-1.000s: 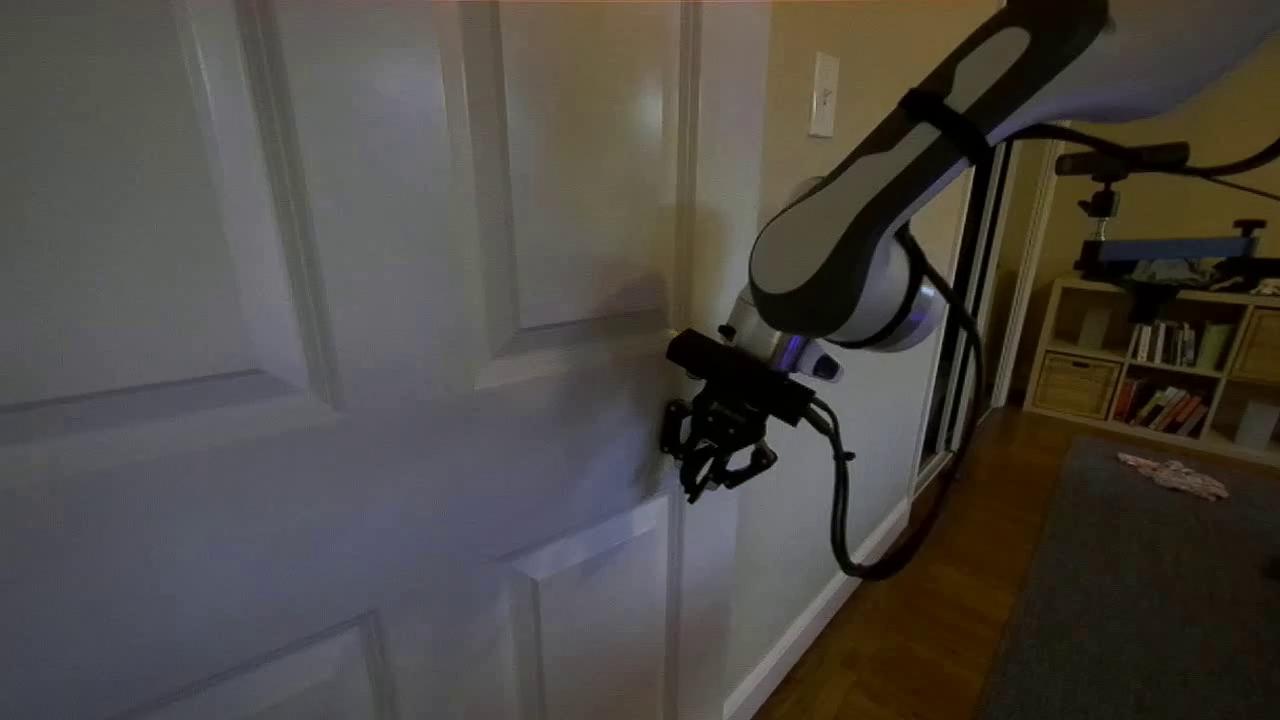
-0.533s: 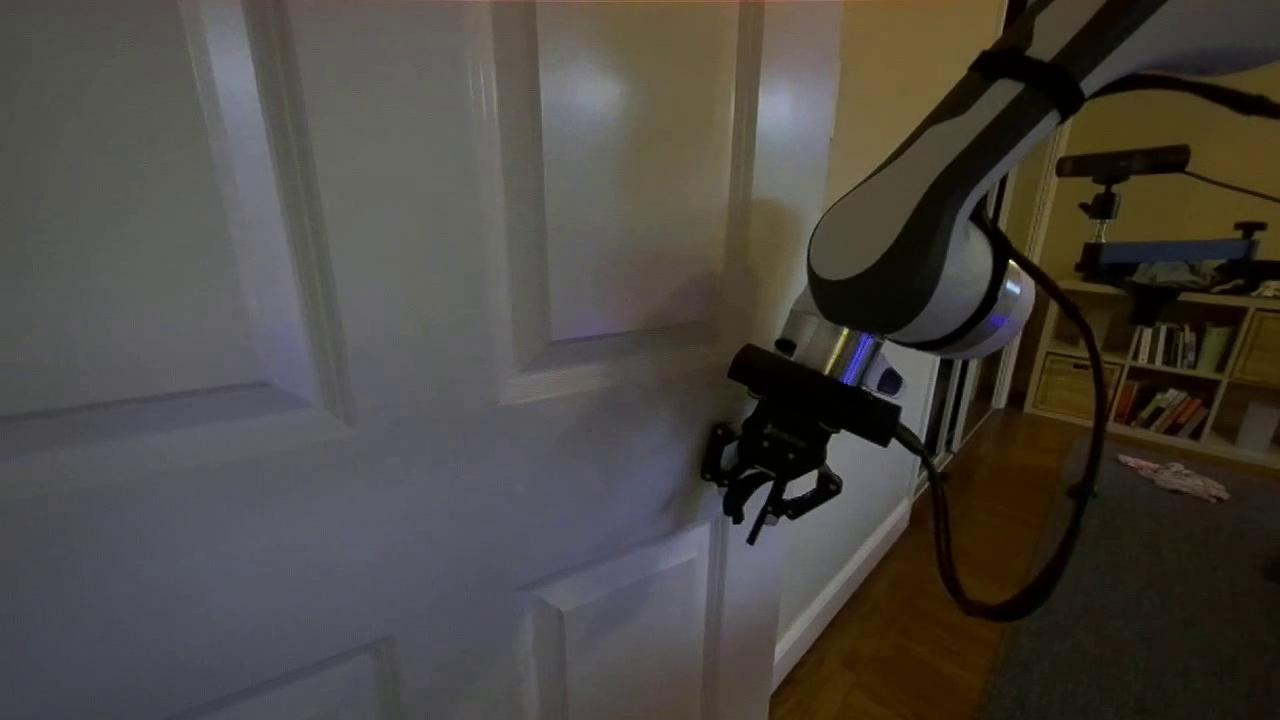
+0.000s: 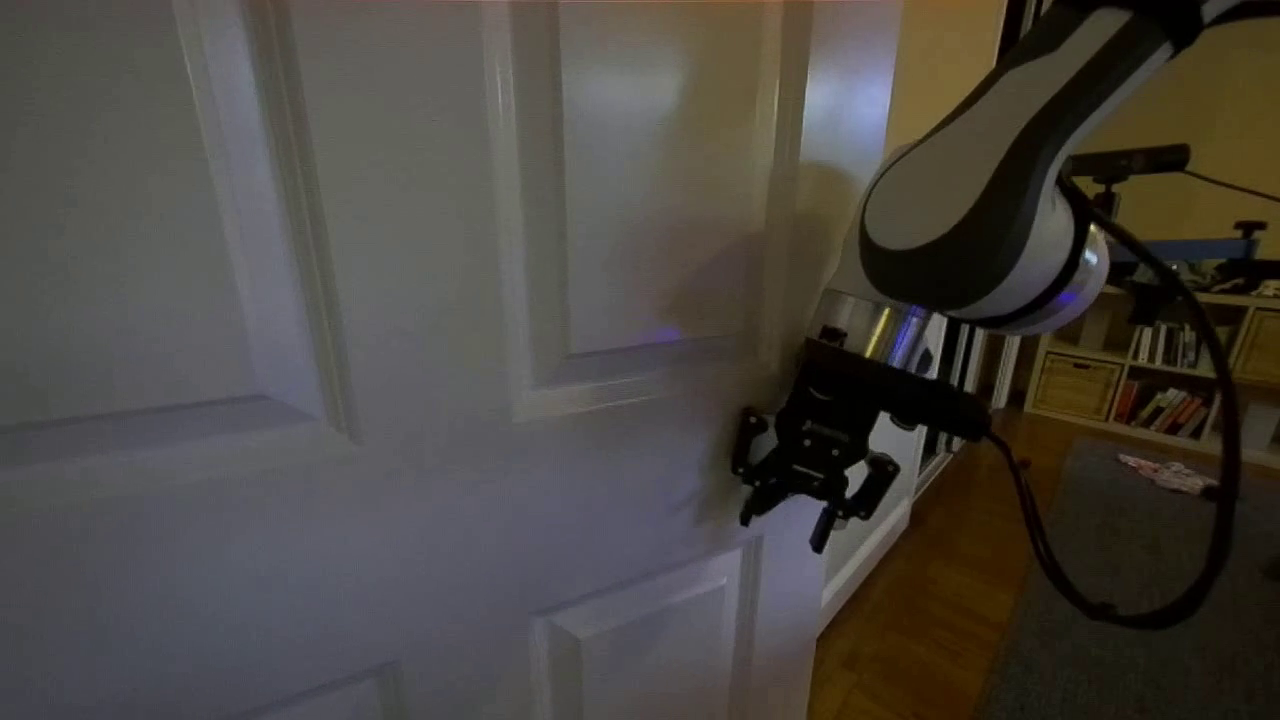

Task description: Open the door

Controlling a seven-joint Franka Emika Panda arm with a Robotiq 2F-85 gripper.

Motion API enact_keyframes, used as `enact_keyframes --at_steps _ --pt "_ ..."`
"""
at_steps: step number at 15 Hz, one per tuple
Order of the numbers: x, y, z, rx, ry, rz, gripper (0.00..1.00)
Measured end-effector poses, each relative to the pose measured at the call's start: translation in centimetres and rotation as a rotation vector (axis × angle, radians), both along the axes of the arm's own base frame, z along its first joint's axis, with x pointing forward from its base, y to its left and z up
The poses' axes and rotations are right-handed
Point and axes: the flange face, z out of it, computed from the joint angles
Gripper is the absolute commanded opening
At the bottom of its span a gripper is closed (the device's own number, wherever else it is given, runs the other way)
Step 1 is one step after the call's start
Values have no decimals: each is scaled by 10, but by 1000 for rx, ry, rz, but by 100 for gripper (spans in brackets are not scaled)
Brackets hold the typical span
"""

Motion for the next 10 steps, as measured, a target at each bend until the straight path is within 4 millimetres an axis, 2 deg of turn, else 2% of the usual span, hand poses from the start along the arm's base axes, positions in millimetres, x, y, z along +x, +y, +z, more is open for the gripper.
enact_keyframes --at_steps 6,8,10 --pt "5 62 97 9 -189 301 100" --pt "1 71 118 36 -214 385 100" --pt "-5 69 131 53 -188 415 100"
